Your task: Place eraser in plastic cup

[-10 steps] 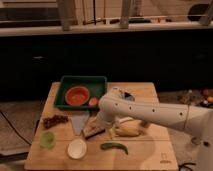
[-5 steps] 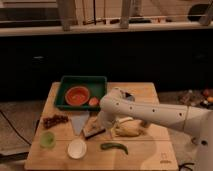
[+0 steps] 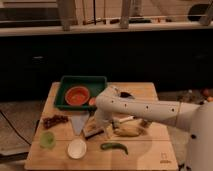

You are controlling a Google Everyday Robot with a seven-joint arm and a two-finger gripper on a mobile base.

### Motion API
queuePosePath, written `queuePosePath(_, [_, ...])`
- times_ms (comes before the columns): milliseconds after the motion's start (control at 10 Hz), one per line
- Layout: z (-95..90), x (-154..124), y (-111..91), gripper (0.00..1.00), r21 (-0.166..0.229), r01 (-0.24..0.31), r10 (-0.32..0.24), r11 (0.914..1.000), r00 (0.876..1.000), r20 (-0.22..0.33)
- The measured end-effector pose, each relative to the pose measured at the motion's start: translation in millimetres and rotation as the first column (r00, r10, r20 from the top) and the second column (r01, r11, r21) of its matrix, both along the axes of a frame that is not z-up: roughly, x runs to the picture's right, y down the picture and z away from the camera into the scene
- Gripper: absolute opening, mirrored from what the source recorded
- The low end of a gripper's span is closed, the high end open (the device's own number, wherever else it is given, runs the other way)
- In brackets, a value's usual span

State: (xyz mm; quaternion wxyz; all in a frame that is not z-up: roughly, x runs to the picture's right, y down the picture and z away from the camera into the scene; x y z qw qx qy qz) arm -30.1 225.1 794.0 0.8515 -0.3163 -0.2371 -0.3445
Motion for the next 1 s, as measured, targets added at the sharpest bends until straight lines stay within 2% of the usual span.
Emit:
queuePosePath(300, [5.3,-9.3,-0.6,0.80,0.014,-0.066,0.067,0.9977,0.996,-0.054])
queuePosePath(600, [9.5,-15.7,2.2,0.80,0.030,-0.144,0.147,0.9891,0.983,-0.112])
queuePosePath(700, [10.4,-18.5,3.1,0.80,0.036,-0.179,0.183,0.9831,0.974,-0.134])
queuePosePath(1000, [12.9,-25.2,6.6,0.80,0.031,-0.245,0.247,0.9689,0.957,-0.150])
